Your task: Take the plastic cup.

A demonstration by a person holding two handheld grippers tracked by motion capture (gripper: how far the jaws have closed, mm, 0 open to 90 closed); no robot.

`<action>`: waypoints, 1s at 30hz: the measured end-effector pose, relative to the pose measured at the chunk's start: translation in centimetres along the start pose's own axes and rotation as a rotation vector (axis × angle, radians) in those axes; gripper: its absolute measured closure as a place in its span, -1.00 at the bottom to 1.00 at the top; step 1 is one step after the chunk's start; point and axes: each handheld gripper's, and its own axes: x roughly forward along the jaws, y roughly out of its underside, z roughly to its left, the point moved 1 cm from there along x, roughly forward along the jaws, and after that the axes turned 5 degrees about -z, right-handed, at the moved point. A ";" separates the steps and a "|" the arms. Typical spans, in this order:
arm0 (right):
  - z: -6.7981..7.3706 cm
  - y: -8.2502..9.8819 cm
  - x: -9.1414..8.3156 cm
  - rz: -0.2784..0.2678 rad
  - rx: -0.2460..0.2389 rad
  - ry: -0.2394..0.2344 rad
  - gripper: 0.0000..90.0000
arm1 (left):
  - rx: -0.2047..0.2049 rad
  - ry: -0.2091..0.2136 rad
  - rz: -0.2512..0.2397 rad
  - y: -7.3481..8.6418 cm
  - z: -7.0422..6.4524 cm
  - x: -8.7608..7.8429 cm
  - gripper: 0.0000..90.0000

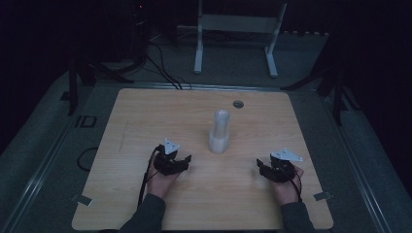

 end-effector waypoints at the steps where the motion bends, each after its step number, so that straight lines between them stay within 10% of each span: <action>1: 0.0 -0.1 0.0 -0.001 0.001 -0.003 -0.14 | 0.000 0.004 0.002 0.0 -0.1 0.0 -0.20; 30: 1.6 -4.0 -0.6 -0.044 -0.103 -0.070 -0.20 | 0.048 0.059 -0.039 -1.4 -1.5 0.2 -0.19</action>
